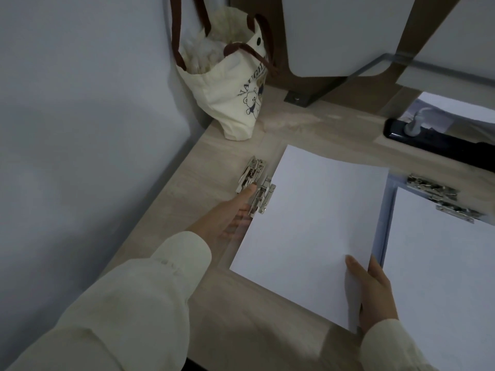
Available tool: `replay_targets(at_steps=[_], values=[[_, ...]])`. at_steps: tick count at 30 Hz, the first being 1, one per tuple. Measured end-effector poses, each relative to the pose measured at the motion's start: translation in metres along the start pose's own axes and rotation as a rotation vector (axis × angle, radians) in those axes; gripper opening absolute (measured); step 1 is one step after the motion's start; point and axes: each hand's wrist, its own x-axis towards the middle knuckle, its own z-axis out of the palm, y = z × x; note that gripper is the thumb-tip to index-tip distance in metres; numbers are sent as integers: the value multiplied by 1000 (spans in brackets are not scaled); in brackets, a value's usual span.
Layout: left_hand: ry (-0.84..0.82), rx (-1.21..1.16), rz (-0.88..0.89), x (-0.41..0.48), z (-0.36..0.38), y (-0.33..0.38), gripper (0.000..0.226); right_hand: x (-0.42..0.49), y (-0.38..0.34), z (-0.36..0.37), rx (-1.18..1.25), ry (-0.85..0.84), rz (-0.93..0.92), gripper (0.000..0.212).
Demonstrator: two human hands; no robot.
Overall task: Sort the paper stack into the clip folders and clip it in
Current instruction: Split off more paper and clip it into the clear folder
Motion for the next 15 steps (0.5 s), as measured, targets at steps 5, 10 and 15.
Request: replay_targets(at_steps=[5, 10, 15], values=[[9, 16, 2, 3, 3, 2, 74, 2, 4, 0, 22, 22, -5, 27], [-30, 14, -20, 3, -1, 0, 70, 1, 3, 1, 36, 25, -5, 26], [-69, 5, -56, 8, -1, -6, 58, 0, 2, 1, 22, 25, -5, 16]])
